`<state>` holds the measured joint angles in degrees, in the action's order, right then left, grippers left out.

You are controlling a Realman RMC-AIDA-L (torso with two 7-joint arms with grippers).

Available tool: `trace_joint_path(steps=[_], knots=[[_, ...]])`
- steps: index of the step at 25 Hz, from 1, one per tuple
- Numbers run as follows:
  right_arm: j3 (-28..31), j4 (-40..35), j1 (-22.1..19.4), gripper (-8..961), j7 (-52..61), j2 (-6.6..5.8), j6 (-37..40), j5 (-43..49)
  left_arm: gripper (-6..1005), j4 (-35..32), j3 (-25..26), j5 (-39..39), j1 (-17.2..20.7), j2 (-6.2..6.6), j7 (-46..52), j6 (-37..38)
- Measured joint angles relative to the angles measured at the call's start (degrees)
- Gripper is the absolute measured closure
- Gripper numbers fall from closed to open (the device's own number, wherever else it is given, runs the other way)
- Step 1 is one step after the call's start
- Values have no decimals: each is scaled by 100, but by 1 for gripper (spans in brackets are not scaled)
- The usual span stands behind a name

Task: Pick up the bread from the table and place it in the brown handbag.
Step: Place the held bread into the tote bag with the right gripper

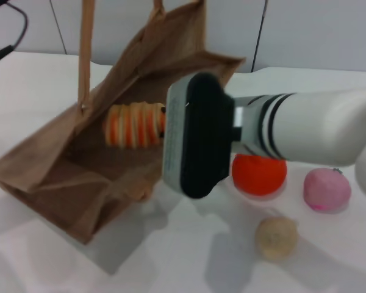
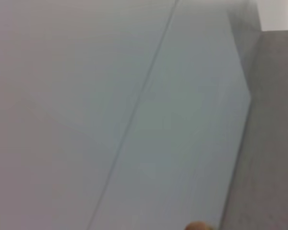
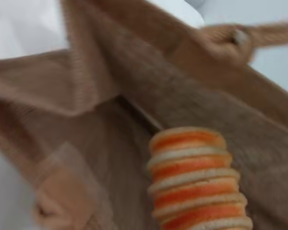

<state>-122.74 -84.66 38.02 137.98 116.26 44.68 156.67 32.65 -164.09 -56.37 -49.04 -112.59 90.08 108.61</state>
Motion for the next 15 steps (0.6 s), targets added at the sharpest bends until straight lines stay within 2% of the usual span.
trace_joint_path(steps=[8,15], knots=[[-622,-146,15,620,152,5,-511,405,854,-293,-6,353,-227,-2,-50,-34],[-779,-384,-83,635,167,25,-658,780,853,-367,0,512,-262,-56,-86,-38]])
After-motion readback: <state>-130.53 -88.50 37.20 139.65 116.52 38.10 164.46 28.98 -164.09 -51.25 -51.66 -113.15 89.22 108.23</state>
